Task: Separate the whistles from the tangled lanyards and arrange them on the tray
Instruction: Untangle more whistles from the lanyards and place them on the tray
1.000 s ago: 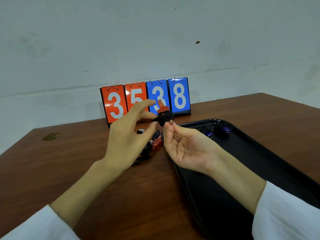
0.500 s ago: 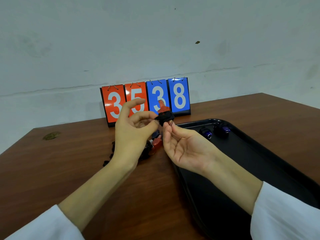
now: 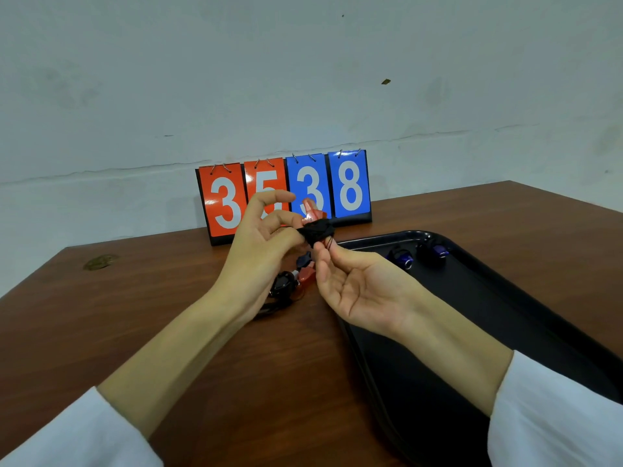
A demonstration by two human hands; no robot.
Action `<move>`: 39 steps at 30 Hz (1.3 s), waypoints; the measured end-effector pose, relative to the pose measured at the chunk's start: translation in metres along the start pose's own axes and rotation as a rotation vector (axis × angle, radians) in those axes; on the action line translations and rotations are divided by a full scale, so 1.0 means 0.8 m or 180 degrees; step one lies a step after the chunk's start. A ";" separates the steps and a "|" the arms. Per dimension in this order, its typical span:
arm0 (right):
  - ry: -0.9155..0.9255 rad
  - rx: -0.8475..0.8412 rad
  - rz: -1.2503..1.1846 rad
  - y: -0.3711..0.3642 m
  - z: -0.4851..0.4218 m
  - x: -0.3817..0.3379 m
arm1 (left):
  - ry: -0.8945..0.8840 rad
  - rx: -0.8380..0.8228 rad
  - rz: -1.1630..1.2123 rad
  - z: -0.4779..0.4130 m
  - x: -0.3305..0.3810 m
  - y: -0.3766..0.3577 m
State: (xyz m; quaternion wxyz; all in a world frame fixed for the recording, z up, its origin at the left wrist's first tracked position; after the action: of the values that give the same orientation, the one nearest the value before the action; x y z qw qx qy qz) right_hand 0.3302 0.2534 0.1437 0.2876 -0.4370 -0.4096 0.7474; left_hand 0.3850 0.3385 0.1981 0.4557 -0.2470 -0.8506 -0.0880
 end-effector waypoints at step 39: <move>0.2353 0.4242 0.5623 0.092 0.143 -0.124 | -0.0356 -0.1624 -0.3585 0.038 -0.098 -0.124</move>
State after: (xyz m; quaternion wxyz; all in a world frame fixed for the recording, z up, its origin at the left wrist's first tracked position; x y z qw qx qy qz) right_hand 0.2686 0.0971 0.1538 -0.0583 -0.5237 0.6193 0.5821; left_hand 0.3497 0.2379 0.1239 0.2205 0.1344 -0.8251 -0.5025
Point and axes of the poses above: each hand's wrist, its own z-axis away from the middle knuckle, its own y-axis out of the back of the hand, x = y × z, the point moved 7 cm from there along -z, towards the middle knuckle, and after that the axes turned 12 degrees about -y, right-handed, at the moved point
